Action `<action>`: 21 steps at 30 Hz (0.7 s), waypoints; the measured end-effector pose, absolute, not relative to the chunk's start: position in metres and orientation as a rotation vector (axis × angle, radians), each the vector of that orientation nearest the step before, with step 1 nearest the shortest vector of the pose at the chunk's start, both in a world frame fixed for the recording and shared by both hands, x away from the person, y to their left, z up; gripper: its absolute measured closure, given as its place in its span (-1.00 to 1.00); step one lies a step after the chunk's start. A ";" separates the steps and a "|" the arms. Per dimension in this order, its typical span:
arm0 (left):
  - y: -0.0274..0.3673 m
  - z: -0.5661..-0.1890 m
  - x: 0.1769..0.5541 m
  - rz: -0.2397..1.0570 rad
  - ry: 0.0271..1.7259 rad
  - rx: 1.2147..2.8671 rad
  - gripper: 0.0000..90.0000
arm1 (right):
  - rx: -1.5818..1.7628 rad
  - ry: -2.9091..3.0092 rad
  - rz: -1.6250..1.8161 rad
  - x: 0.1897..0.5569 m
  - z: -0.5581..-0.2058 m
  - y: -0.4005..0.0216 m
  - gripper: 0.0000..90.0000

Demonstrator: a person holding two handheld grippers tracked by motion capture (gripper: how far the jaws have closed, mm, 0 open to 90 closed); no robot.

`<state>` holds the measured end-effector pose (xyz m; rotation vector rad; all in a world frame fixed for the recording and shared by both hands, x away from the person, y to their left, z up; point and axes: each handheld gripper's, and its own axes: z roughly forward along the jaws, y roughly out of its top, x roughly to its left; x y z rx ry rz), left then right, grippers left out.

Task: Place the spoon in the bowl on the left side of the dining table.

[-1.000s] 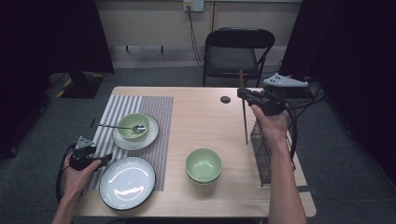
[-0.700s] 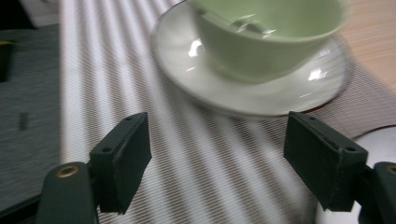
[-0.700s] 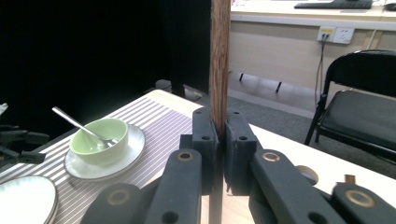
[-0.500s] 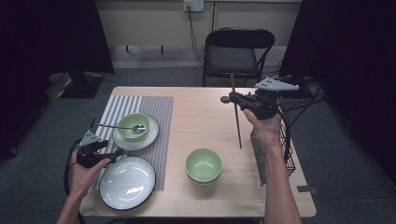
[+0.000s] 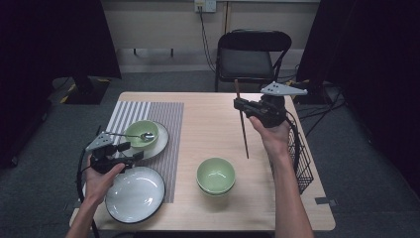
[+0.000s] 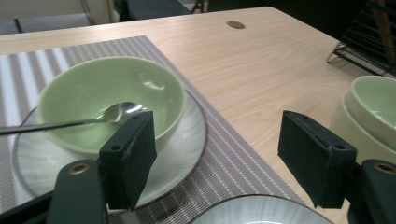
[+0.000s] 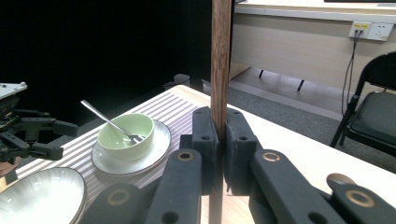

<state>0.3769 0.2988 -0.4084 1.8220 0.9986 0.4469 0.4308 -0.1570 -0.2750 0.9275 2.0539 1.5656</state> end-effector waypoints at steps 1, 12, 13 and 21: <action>0.296 -0.406 0.377 0.450 0.989 1.824 -0.39 | 0.923 2.056 1.570 0.430 -0.274 -0.155 0.88; 0.268 -0.391 0.377 0.387 0.847 1.799 -0.31 | 0.870 2.080 1.647 0.424 -0.269 -0.127 0.88; 0.265 -0.389 0.377 0.386 0.835 1.796 -0.32 | 0.864 2.085 1.651 0.424 -0.269 -0.124 0.89; 0.240 -0.377 0.380 0.363 0.750 1.798 -0.33 | 0.830 2.104 1.687 0.420 -0.268 -0.109 0.88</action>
